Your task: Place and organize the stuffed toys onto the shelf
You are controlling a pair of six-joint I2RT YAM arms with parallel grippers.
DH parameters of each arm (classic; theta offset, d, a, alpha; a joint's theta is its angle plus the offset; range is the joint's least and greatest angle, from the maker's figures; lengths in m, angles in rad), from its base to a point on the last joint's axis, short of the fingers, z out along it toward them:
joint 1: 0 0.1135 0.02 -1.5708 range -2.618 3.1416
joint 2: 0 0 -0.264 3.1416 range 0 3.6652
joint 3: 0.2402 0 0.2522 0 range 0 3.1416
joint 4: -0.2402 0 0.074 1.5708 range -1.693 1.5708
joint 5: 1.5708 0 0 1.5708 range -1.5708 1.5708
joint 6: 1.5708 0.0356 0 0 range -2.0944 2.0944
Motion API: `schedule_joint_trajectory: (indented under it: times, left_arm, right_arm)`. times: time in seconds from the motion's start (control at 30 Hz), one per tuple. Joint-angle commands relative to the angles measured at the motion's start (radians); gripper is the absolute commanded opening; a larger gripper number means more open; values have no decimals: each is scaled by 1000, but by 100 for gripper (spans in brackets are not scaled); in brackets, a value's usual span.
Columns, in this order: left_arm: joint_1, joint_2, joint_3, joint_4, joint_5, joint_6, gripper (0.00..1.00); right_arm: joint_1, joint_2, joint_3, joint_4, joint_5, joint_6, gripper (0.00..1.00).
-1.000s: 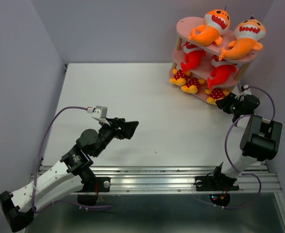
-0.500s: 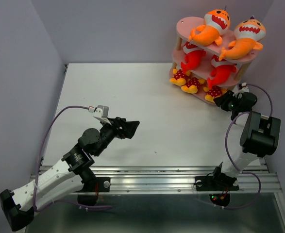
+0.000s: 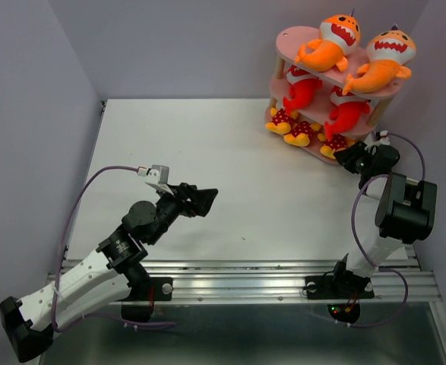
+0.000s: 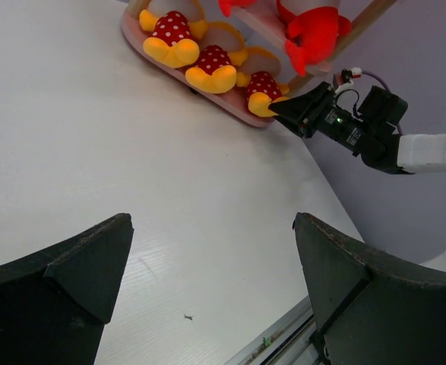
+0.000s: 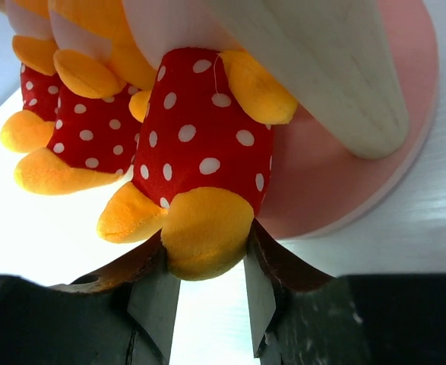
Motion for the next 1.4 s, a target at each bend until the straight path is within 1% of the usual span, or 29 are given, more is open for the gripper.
schedule_joint_trajectory:
  times: [0.0, 0.37, 0.47, 0.67, 1.0, 1.17, 1.2, 1.3, 1.37]
  left_arm:
    - [6, -10, -8, 49, -12, -3, 99]
    - [7, 5, 9, 49, -4, -9, 99]
    - [6, 1, 13, 38, -7, -10, 99]
    - [6, -1, 21, 26, -12, -18, 99]
    - [6, 12, 33, 26, -18, -20, 99]
    - [6, 15, 36, 27, -18, -20, 99]
    - [6, 15, 38, 27, -18, -21, 99]
    - [6, 13, 37, 27, -18, -23, 99]
    - [6, 15, 35, 27, -18, -24, 99]
  right_arm:
    - [5, -53, -48, 115, 69, 50, 40]
    - [35, -104, -115, 194, 173, 106, 36]
    - [56, -101, -112, 202, 194, 106, 35]
    - [119, -103, -95, 213, 322, 80, 32]
    - [160, -72, -75, 222, 409, 50, 33]
    - [160, -61, -74, 231, 420, 60, 38]
    - [170, -58, -75, 231, 418, 60, 42]
    - [170, -52, -77, 238, 414, 62, 48]
    - [170, -43, -75, 241, 408, 60, 51]
